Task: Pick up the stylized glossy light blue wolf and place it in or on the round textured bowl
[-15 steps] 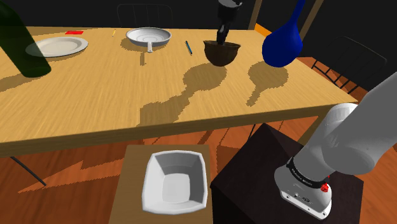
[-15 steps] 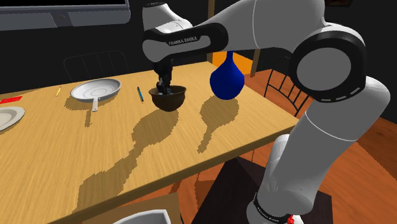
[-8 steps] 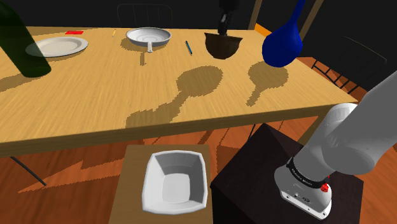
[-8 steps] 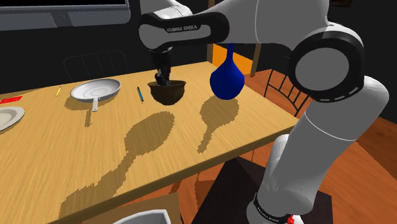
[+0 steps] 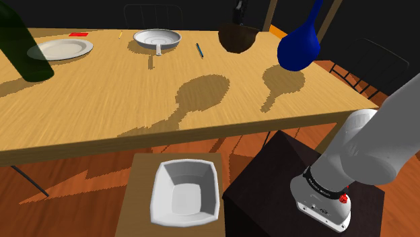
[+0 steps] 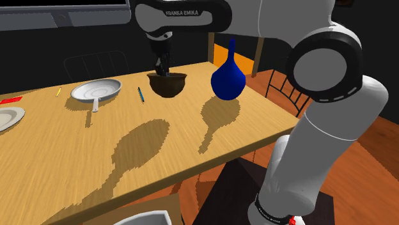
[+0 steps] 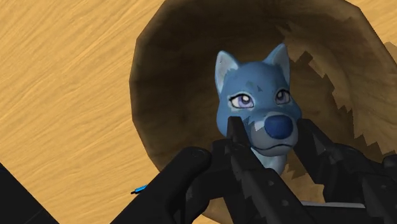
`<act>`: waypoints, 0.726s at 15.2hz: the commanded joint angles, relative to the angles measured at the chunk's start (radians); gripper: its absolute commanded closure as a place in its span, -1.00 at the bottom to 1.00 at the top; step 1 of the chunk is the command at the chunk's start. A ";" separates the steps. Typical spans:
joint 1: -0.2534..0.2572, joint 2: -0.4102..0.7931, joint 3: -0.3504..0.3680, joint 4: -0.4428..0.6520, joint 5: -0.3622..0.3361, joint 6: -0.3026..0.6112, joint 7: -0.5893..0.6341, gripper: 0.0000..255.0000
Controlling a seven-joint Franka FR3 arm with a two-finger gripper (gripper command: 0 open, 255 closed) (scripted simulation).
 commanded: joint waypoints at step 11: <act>0.000 0.056 -0.001 0.224 0.015 -0.165 -0.028 1.00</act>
